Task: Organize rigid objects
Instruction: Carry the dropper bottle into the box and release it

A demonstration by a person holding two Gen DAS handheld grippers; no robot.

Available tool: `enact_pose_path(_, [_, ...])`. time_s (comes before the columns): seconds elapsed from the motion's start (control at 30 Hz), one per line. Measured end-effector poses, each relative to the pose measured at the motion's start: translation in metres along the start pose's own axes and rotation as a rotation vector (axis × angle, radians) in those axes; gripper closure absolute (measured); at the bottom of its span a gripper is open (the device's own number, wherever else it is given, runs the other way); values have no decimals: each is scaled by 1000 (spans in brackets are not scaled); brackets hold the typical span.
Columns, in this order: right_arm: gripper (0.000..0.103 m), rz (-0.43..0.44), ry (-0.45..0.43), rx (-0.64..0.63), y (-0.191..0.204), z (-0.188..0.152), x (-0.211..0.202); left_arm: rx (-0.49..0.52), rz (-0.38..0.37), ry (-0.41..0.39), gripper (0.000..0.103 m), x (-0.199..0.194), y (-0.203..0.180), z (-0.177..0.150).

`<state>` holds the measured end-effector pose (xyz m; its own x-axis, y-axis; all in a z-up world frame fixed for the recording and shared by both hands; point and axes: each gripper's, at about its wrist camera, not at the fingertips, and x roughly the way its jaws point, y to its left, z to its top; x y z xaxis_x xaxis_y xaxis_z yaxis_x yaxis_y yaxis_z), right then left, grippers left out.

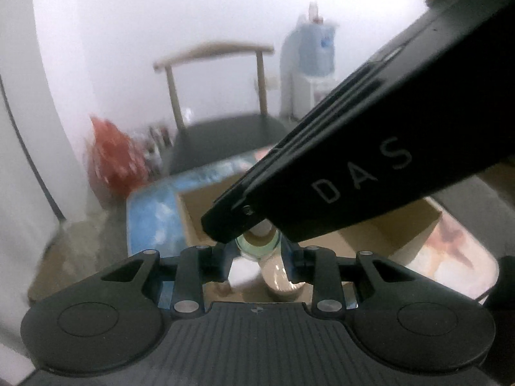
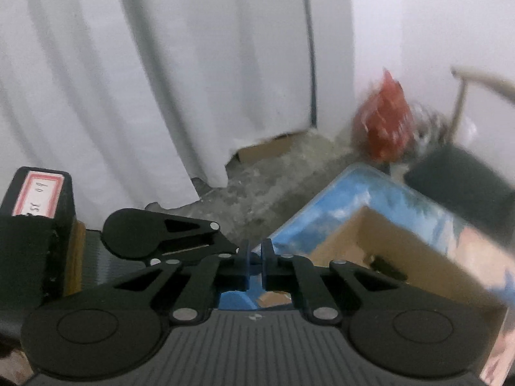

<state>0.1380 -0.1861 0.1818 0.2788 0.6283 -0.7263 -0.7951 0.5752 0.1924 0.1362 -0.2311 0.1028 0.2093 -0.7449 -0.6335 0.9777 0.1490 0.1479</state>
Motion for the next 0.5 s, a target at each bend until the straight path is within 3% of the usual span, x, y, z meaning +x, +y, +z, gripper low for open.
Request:
enact_pose_path(0.23, [96,70,71,165,-60,-21,46,7,-3,146,73,43,3,0])
enact_pose_path(0.3, [96,87,81,198,-72,-24,55,26,9,164,80,47,4,6])
enact_pose_path(0.5, [96,144,97,318,-105,-43,67,66,39,209,81,59,6,5])
